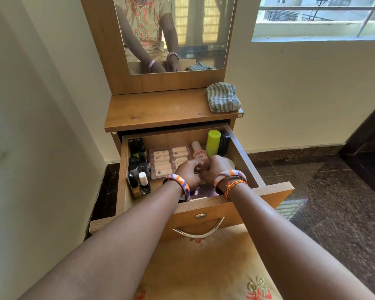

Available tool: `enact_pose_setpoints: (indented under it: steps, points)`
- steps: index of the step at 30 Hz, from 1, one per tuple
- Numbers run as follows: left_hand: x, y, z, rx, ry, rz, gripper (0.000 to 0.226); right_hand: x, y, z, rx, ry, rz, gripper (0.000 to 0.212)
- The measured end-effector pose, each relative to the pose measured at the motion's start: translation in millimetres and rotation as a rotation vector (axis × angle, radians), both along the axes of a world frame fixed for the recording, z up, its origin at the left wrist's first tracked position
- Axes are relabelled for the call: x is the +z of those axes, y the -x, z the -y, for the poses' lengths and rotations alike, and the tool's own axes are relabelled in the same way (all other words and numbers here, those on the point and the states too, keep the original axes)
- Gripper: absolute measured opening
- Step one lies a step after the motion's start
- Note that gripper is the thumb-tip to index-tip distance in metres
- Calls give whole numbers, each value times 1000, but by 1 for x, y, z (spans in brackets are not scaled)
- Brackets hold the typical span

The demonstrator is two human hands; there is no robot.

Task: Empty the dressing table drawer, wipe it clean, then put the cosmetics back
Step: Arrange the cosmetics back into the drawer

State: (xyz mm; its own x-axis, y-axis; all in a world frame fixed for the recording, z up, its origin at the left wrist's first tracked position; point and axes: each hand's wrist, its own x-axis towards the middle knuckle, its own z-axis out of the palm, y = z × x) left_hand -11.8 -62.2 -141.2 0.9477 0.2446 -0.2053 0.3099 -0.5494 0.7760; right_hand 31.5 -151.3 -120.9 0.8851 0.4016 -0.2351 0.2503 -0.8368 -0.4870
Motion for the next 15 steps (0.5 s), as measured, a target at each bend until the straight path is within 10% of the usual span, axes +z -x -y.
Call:
enact_pose_setpoints:
  steps: [15]
  points:
    - [31,6,-5,72,10,33,22,17,8,7,-84,-385,142,17]
